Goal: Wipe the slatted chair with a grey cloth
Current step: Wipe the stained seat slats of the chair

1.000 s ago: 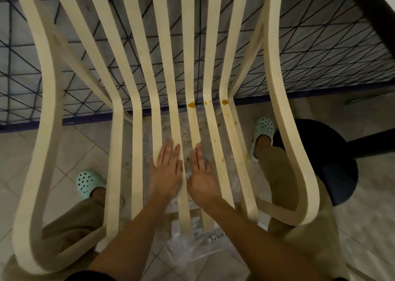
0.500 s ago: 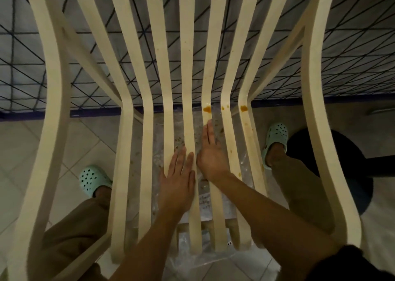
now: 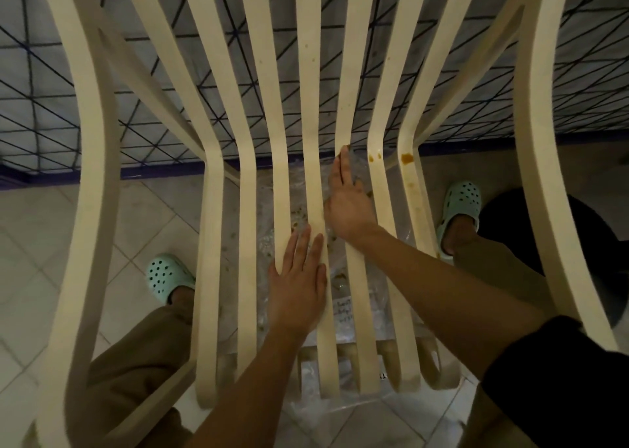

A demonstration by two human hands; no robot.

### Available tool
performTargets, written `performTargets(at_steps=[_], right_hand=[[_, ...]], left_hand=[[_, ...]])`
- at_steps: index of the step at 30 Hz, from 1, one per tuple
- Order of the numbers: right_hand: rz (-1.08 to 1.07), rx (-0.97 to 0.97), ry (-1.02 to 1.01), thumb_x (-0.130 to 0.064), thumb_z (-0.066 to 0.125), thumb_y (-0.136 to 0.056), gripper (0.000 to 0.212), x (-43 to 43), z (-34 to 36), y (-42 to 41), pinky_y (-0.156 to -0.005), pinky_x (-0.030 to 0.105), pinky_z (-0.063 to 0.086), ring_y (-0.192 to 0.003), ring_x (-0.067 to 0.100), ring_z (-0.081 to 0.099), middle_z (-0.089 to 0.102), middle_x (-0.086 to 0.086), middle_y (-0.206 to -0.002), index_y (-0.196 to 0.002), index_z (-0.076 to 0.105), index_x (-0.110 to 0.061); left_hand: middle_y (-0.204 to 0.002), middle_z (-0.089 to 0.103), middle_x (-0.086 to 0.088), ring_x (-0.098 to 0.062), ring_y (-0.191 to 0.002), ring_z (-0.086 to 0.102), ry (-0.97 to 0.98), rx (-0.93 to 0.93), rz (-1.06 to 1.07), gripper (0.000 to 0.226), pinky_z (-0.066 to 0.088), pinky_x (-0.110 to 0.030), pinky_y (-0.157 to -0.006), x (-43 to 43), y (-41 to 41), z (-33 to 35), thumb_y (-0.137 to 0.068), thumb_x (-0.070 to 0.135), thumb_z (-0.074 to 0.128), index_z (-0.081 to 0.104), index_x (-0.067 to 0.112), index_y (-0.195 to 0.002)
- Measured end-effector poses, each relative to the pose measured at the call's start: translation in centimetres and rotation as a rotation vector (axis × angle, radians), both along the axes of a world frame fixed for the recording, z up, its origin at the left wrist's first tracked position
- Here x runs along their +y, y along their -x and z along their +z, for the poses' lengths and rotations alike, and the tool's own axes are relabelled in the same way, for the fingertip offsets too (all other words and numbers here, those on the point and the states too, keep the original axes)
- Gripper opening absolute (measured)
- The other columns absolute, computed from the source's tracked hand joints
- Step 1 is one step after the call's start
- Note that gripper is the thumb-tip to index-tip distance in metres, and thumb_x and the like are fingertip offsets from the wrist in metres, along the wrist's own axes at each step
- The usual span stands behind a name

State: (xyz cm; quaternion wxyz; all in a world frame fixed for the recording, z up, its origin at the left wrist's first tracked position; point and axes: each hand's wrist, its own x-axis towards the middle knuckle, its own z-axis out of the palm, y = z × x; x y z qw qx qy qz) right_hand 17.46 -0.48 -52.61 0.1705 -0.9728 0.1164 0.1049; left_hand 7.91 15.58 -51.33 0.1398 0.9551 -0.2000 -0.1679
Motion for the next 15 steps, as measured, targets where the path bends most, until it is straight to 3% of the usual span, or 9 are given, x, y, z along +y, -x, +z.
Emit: performTargets(at_steps=[7, 12, 15], right_hand=[[0.026, 0.005, -0.022, -0.014, 0.044, -0.097, 0.077, 0.7, 0.1, 3.0, -0.084, 0.041, 0.054, -0.142, 0.046, 0.025, -0.022, 0.008, -0.162, -0.155, -0.006, -0.007], [-0.007, -0.001, -0.062, -0.011, 0.044, -0.097, 0.079, 2.4, 0.9, 8.1, -0.071, 0.031, 0.050, -0.141, 0.041, 0.031, -0.024, 0.006, -0.161, -0.155, -0.010, -0.008], [-0.025, 0.025, -0.130, -0.016, 0.041, -0.101, 0.076, 3.5, 1.7, 12.3, -0.089, 0.032, 0.047, -0.145, 0.037, 0.024, -0.027, 0.005, -0.160, -0.154, -0.012, -0.006]], left_hand=[[-0.163, -0.005, 0.010, -0.008, -0.149, -0.010, 0.020, -0.005, 0.017, 0.054, 0.025, -0.054, -0.113, 0.1, -0.1, -0.1, -0.103, 0.041, 0.016, 0.008, 0.032, -0.155], [-0.164, 0.001, 0.009, -0.009, -0.150, -0.005, 0.022, -0.024, 0.020, 0.057, 0.025, -0.056, -0.113, 0.2, -0.2, -0.1, -0.100, 0.044, 0.011, 0.013, 0.031, -0.155], [-0.164, 0.007, 0.009, -0.009, -0.150, -0.001, 0.026, -0.046, 0.026, 0.058, 0.027, -0.054, -0.112, 0.2, -0.1, 0.1, -0.099, 0.044, 0.009, 0.017, 0.031, -0.155]])
